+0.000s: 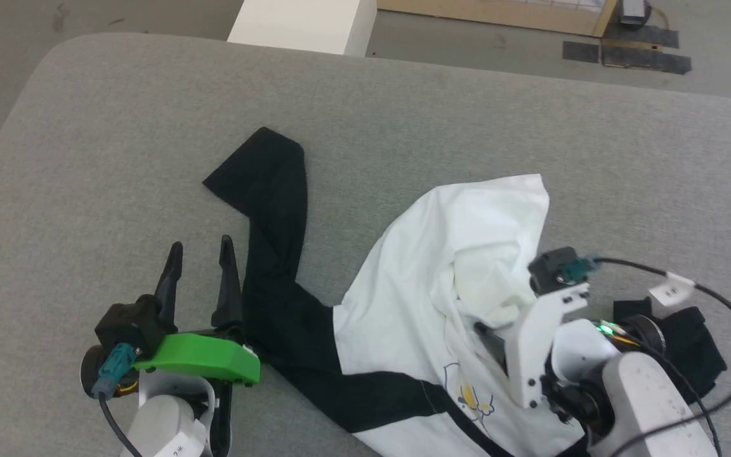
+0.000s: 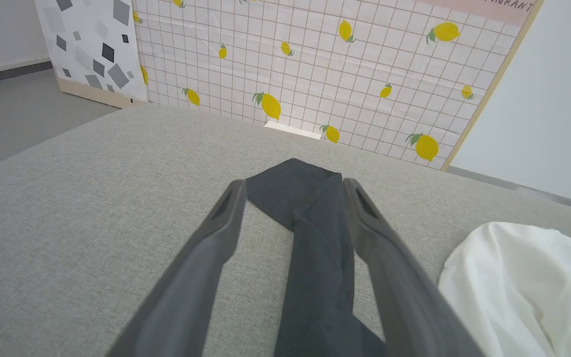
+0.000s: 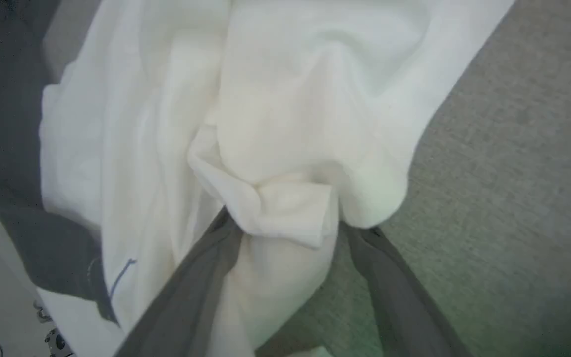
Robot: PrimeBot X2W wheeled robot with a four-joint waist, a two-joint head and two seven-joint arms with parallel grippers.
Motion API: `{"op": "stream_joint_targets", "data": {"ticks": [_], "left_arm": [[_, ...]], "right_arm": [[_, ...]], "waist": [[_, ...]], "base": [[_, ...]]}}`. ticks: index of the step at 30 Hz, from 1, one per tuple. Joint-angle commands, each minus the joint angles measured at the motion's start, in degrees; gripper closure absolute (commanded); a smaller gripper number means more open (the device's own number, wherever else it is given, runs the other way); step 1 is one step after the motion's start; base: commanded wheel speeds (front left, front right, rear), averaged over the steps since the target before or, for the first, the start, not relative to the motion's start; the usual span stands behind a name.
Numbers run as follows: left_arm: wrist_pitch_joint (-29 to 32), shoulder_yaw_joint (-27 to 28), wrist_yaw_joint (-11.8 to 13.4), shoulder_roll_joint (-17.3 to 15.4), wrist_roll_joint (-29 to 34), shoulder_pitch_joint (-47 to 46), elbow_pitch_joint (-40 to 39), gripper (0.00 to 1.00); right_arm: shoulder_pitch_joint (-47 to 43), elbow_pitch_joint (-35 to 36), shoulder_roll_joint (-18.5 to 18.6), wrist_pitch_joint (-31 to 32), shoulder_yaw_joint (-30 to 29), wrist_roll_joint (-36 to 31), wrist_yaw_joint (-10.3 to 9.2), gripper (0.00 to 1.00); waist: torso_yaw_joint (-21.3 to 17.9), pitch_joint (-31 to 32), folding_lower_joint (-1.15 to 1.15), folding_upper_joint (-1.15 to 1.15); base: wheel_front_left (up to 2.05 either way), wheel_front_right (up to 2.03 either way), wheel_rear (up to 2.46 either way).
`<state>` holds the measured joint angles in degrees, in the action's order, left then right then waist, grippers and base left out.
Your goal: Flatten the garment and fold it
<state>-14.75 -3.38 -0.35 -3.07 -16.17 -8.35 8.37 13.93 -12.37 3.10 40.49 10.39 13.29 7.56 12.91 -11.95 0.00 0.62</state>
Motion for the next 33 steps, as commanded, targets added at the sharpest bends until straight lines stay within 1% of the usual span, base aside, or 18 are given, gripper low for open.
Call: {"op": "stream_joint_targets", "data": {"ticks": [1,2,3,5,8,13,20,23,25,26,27,31,32,33], "left_arm": [[-0.2,-0.2,0.5,0.2,-0.3,-0.7,0.1,0.0],[-0.2,-0.3,0.5,0.2,-0.4,-0.7,0.2,0.0],[-0.2,-0.3,0.5,0.2,-0.4,-0.8,0.3,0.0],[-0.2,-0.4,0.6,0.2,-0.6,-0.9,0.4,0.0],[-0.2,-0.9,0.7,0.2,-0.9,-1.1,0.4,0.0],[-0.2,-2.3,0.7,0.2,-1.7,-2.0,0.5,0.0],[-0.2,-4.7,0.7,0.2,-3.2,-3.9,0.6,0.0],[-0.2,-5.4,0.9,0.2,-3.7,-4.3,0.7,0.0],[-0.2,-5.7,1.1,0.2,-4.0,-4.4,0.8,0.0],[-0.2,-5.8,1.2,0.2,-4.0,-4.4,0.8,0.0],[-0.2,-5.7,1.3,0.2,-4.0,-4.3,0.9,0.0],[-0.2,-5.2,1.3,0.2,-3.6,-3.8,1.2,0.0],[-0.2,-5.0,1.3,0.2,-3.3,-3.7,1.3,0.0],[-0.2,-4.6,1.2,0.2,-2.7,-3.3,1.3,0.0]], "right_arm": [[0.9,-0.7,-0.2,2.1,1.0,1.4,-0.08,0.55],[1.8,-0.5,-0.2,2.7,1.3,2.1,-0.08,0.89],[2.6,-0.1,-0.1,2.6,1.3,2.2,-0.08,1.0],[4.7,0.4,1.0,2.4,1.5,1.8,-0.08,1.0],[9.2,0.9,3.0,0.0,0.2,-0.5,-0.08,1.0],[19.0,-1.5,5.7,-4.9,-2.6,-5.9,-0.08,1.0],[34.2,-9.7,9.0,-14.2,-5.8,-14.5,-0.08,1.0],[38.2,-13.8,9.5,-17.5,-6.6,-16.7,-0.08,1.0],[39.4,-17.2,9.1,-18.4,-8.0,-17.1,-0.08,1.0],[39.4,-19.1,8.8,-18.4,-8.6,-17.1,-0.08,0.61],[39.2,-20.7,8.4,-18.2,-9.1,-16.9,-0.08,0.0],[36.7,-23.5,7.2,-21.1,-10.2,-14.9,-0.08,0.0],[35.8,-23.5,7.0,-22.2,-10.4,-14.3,-0.08,0.0],[33.2,-23.0,6.6,-25.0,-10.4,-12.8,-0.08,0.0]], "waist": [[0.7,-0.6,0.0,-0.62],[0.8,-0.6,0.0,-0.62],[0.9,-0.6,0.0,-0.62],[1.1,-0.7,0.0,-0.62],[1.5,-0.8,0.0,-0.62],[2.9,-1.7,0.0,-0.62],[5.6,-4.1,0.0,-0.62],[6.3,-5.1,0.0,-0.62],[6.4,-5.3,0.0,-0.62],[6.5,-5.3,0.0,-0.62],[6.4,-5.3,0.0,-0.62],[5.0,-4.3,0.0,-0.62],[4.5,-3.9,0.0,-0.62],[3.4,-2.8,0.0,-0.62]], "base": [[0.0,0.0,0.0],[0.0,0.0,0.0],[0.0,0.0,0.0],[0.0,0.0,0.0],[0.0,0.0,0.0],[0.0,0.0,0.0],[0.0,0.0,0.0],[0.0,0.0,0.0],[0.0,0.0,0.0],[0.0,0.0,0.0],[0.0,0.0,0.0],[0.0,0.0,0.0],[0.0,0.0,0.0],[0.0,0.0,0.0]]}}
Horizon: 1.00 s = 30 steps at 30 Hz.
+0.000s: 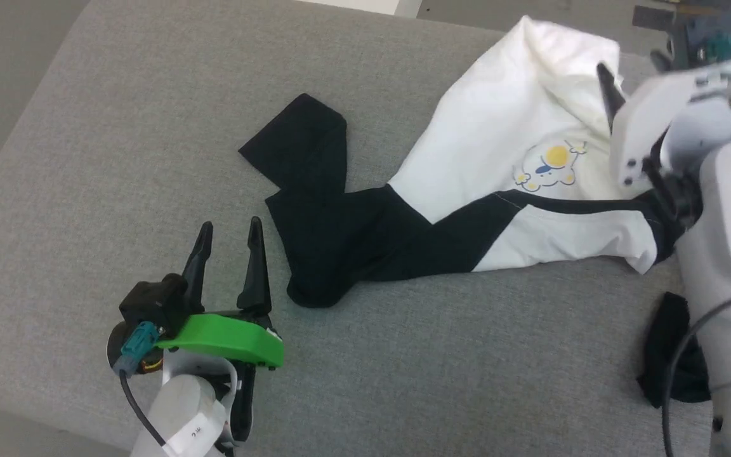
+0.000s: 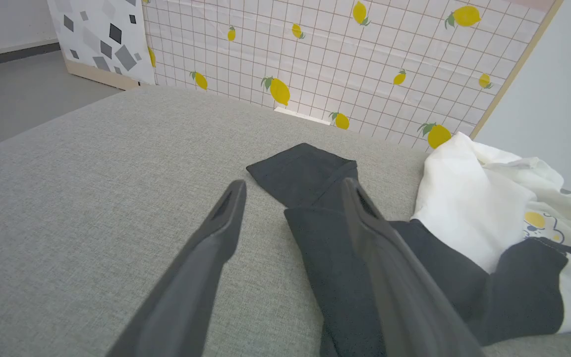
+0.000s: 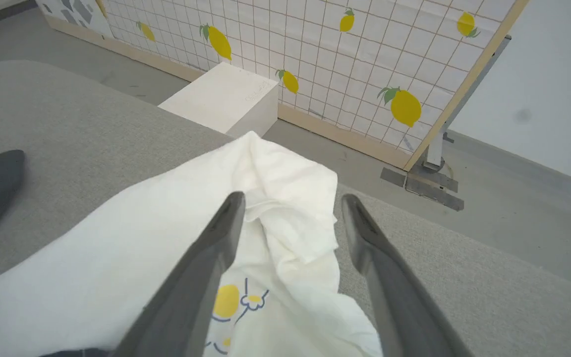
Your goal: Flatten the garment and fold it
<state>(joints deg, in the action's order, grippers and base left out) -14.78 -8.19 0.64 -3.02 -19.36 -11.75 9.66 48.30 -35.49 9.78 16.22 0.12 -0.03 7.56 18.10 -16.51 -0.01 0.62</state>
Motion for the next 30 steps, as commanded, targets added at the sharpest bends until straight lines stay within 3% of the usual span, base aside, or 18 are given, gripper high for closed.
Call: {"op": "stream_joint_targets", "data": {"ticks": [1,7,13,14,20,26,30], "left_arm": [[-0.2,0.5,0.2,0.1,0.9,0.4,0.0,0.0],[-0.2,0.9,-1.4,0.1,2.4,1.3,0.7,0.0],[1.1,-3.3,-3.4,0.1,4.5,-2.5,5.1,0.0],[3.3,-4.7,-3.8,0.1,5.2,-5.5,6.8,0.0],[16.8,-7.4,-4.8,0.0,4.9,-15.3,14.4,0.0],[33.5,-9.0,-5.3,-1.0,3.7,-21.3,20.0,0.0],[41.5,-9.6,-5.6,-2.2,2.9,-22.3,19.6,0.0]], "right_arm": [[-2.8,1.0,-0.3,-2.5,0.0,1.4,-0.08,0.0],[-13.9,9.7,-1.2,-12.4,2.5,6.2,-0.08,0.0],[-26.5,21.6,-3.3,-16.7,2.7,7.1,-0.08,0.0],[-30.1,25.7,-4.2,-17.3,2.5,6.6,-0.08,0.0],[-37.2,32.7,-6.3,-17.2,2.5,7.9,-0.08,0.0],[-40.0,34.6,-6.8,-16.2,3.5,9.1,-0.08,0.0],[-40.6,35.0,-6.9,-16.2,3.9,10.5,-0.08,0.0]], "waist": [[-2.6,2.2,0.01,-0.62],[-7.6,5.3,0.01,-0.62],[-13.0,6.5,0.01,-0.62],[-14.7,5.9,0.01,-0.62],[-19.5,3.2,0.01,-0.62],[-23.3,1.3,0.01,-0.62],[-24.7,0.9,0.01,-0.62]], "base": [[0.0,0.0,0.0],[0.0,0.0,0.0],[0.0,0.0,0.0],[0.0,0.0,0.0],[0.0,0.0,0.0],[0.0,0.0,0.0],[0.0,0.0,0.0]]}}
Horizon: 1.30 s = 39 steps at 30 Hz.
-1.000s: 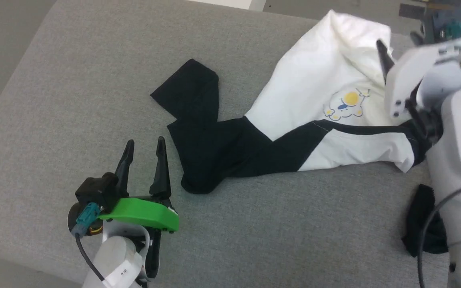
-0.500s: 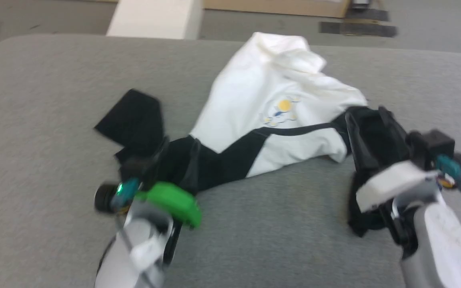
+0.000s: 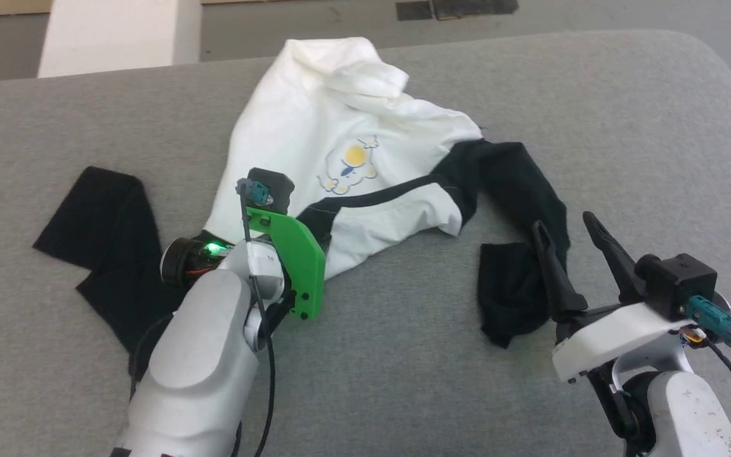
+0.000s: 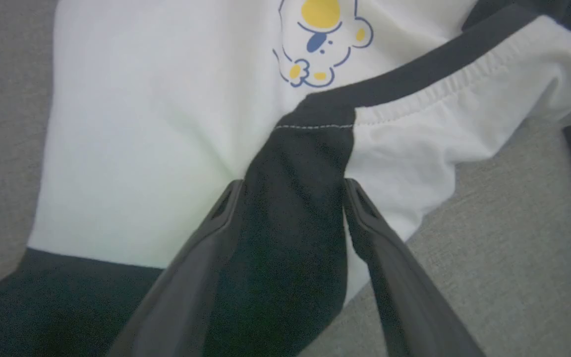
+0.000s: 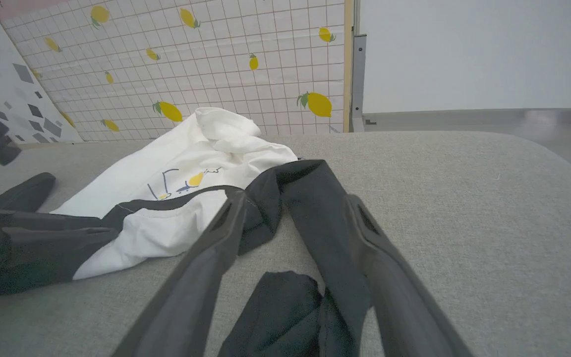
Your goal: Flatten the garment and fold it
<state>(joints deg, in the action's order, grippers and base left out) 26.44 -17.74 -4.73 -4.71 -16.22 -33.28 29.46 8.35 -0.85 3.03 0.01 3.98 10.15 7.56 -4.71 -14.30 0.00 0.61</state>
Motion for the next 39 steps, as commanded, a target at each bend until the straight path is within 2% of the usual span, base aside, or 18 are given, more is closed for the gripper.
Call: {"op": "stream_joint_targets", "data": {"ticks": [1,8,10,11,12,13,16,20,24,28,29,30,37,39], "left_arm": [[1.5,-0.2,-0.3,-0.7,-0.4,-0.7,-0.6,0.0],[4.9,-1.6,-0.7,-1.4,-1.5,1.9,-6.2,0.0],[4.9,-2.1,-0.9,-1.2,-2.0,2.8,-7.5,0.49],[4.5,-2.6,-1.1,-1.4,-1.8,3.1,-8.1,0.65],[3.9,-3.0,-1.2,-1.6,-1.6,3.3,-8.7,0.69],[2.9,-3.3,-1.3,-1.6,-1.6,3.6,-9.2,1.0],[-1.0,-5.9,-2.1,-2.1,-2.0,6.0,-12.1,1.0],[-1.5,-12.1,-2.6,-4.1,-3.5,10.2,-16.5,1.0],[1.1,-20.6,-2.7,-8.8,-6.8,15.5,-22.0,1.0],[5.2,-23.1,-2.6,-13.3,-9.4,20.6,-24.0,0.99],[6.0,-22.8,-1.9,-14.1,-9.8,21.8,-24.1,0.42],[6.2,-22.4,-1.1,-14.7,-9.8,22.5,-24.2,0.0],[1.0,-15.0,9.2,-16.1,-10.1,27.6,-25.1,0.0],[-2.6,-12.6,11.0,-15.3,-11.1,29.0,-26.1,0.0]], "right_arm": [[-0.7,0.4,-0.1,-0.1,-0.1,0.4,-0.08,0.0],[-1.1,0.4,-0.1,-0.2,-1.1,1.5,-0.08,0.0],[-1.2,0.3,-0.1,0.0,-1.1,1.8,-0.08,0.0],[-1.2,0.4,-0.1,0.1,-1.0,1.9,-0.08,0.0],[-1.1,0.4,-0.1,0.1,-0.9,2.0,-0.08,0.0],[-1.1,0.4,-0.1,0.1,-0.9,2.1,-0.08,0.0],[-1.5,0.2,-0.1,0.3,-0.8,2.4,-0.08,0.0],[-2.4,0.2,-0.1,0.5,-1.1,2.8,-0.08,0.0],[-3.5,0.6,-0.1,0.9,-2.1,2.7,-0.08,0.0],[-5.0,1.1,-0.1,1.8,-3.4,2.7,-0.08,0.0],[-5.5,1.1,-0.1,2.4,-3.8,2.4,-0.08,0.0],[-5.8,0.9,-0.1,3.0,-4.3,2.1,-0.08,0.0],[-7.8,-1.3,-0.1,10.5,-10.2,-0.8,-0.08,0.0],[-7.5,-2.1,-0.1,12.7,-11.1,-0.8,-0.08,0.0]], "waist": [[-2.0,-1.3,0.0,-0.61],[-1.5,-0.8,0.0,-0.61],[-1.0,-0.6,0.0,-0.61],[-0.8,-0.5,0.0,-0.61],[-0.7,-0.4,0.0,-0.61],[-0.4,-0.2,0.0,-0.61],[0.6,1.3,0.0,-0.61],[1.3,2.6,0.0,-0.61],[2.1,3.8,0.0,-0.61],[3.0,4.8,0.0,-0.61],[3.2,5.0,0.0,-0.61],[3.4,5.1,0.0,-0.61],[5.0,6.2,0.0,-0.61],[5.4,6.2,0.0,-0.61]], "base": [[0.0,0.0,0.0],[0.0,0.0,0.0],[0.0,0.0,0.0],[0.0,0.0,0.0],[0.0,0.0,0.0],[0.0,0.0,0.0],[0.0,0.0,0.0],[0.0,0.0,0.0],[0.0,0.0,0.0],[0.0,0.0,0.0],[0.0,0.0,0.0],[0.0,0.0,0.0],[0.0,0.0,0.0],[0.0,0.0,0.0]]}}
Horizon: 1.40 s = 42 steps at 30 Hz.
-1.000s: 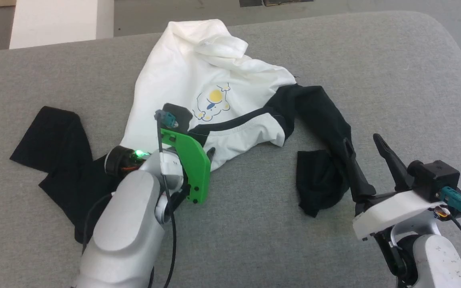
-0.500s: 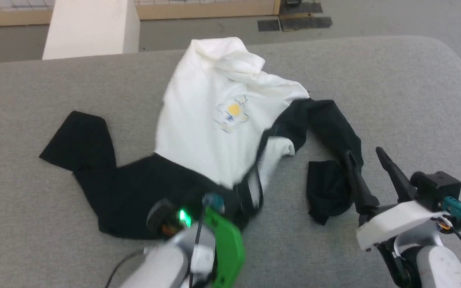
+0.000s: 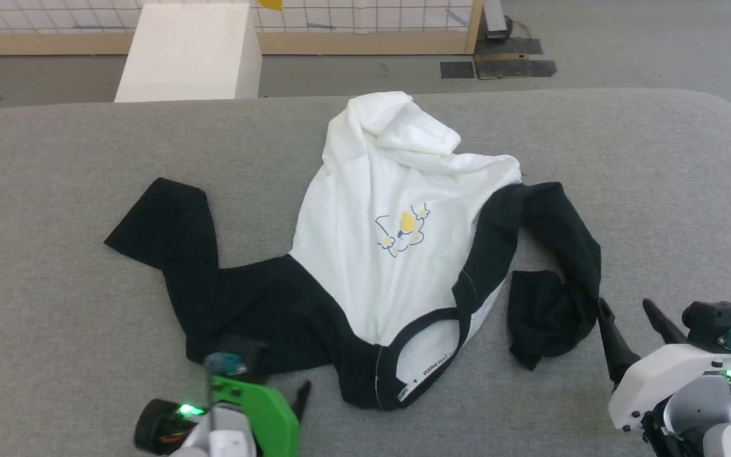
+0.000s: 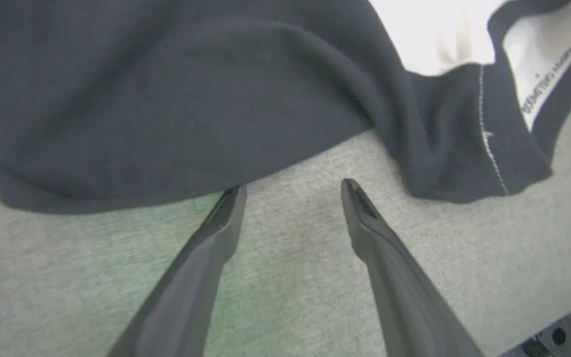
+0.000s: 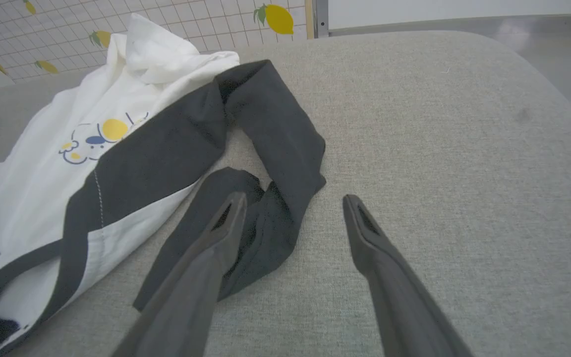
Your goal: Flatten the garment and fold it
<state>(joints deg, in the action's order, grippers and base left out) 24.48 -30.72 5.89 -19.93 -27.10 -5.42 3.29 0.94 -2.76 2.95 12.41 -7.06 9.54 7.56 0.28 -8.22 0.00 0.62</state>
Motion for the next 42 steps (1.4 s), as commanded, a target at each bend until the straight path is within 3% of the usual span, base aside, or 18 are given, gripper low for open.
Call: {"op": "stream_joint_targets", "data": {"ticks": [1,10,13,18,20,21,26,31,35,41,42], "left_arm": [[-2.5,1.3,0.9,0.3,-0.6,1.6,-0.5,0.0],[-34.7,12.5,5.6,5.6,1.1,0.4,-0.3,0.0],[-38.5,14.3,5.5,6.9,1.8,-1.3,1.9,0.0],[-39.4,16.5,4.6,8.9,3.1,-3.0,3.7,0.0],[-39.4,17.8,4.2,9.6,3.7,-3.3,3.6,0.0],[-39.5,18.4,3.7,10.0,4.0,-3.3,3.6,0.0],[-39.5,20.1,1.9,11.7,5.4,-2.7,4.5,0.0],[-39.5,22.1,0.8,12.9,6.3,-2.3,5.1,0.0],[-39.5,23.2,0.0,13.3,6.8,-2.3,5.5,0.0],[-39.5,24.1,-1.2,13.6,7.7,-3.3,6.0,0.0],[-39.5,24.0,-1.3,13.7,7.9,-3.4,6.2,0.0]], "right_arm": [[0.3,-0.6,-0.1,1.2,-0.3,-0.2,-0.08,0.0],[9.4,-9.1,-0.1,7.3,-2.1,-2.9,-0.08,0.0],[13.9,-13.2,-0.1,9.3,-2.0,-5.3,-0.08,0.0],[18.2,-19.6,0.0,15.0,-1.4,-11.8,-0.08,0.01],[19.0,-20.6,0.7,15.9,-1.5,-13.5,-0.08,0.78],[19.2,-20.9,1.4,16.3,-1.7,-13.9,-0.08,1.0],[18.0,-18.2,6.0,15.4,-4.6,-14.2,-0.08,1.0],[15.4,-13.2,13.4,14.9,-12.3,-15.7,-0.08,1.0],[16.0,-11.8,16.9,12.4,-18.2,-17.7,-0.08,1.0],[19.9,-16.9,16.9,6.4,-22.9,-19.2,-0.08,1.0],[20.1,-17.7,16.5,5.9,-22.7,-19.3,-0.08,0.61]], "waist": [[0.6,0.1,0.0,-0.62],[3.2,-2.8,0.0,-0.62],[3.8,-4.4,0.0,-0.62],[4.6,-5.8,0.0,-0.62],[4.9,-6.0,0.0,-0.62],[5.0,-6.1,0.0,-0.62],[5.7,-5.2,0.0,-0.62],[5.8,-4.9,0.0,-0.62],[5.4,-5.6,0.0,-0.62],[5.1,-6.9,0.0,-0.62],[5.2,-6.9,0.0,-0.62]], "base": [[0.0,0.0,0.0],[0.0,0.0,0.0],[0.0,0.0,0.0],[0.0,0.0,0.0],[0.0,0.0,0.0],[0.0,0.0,0.0],[0.0,0.0,0.0],[0.0,0.0,0.0],[0.0,0.0,0.0],[0.0,0.0,0.0],[0.0,0.0,0.0]]}}
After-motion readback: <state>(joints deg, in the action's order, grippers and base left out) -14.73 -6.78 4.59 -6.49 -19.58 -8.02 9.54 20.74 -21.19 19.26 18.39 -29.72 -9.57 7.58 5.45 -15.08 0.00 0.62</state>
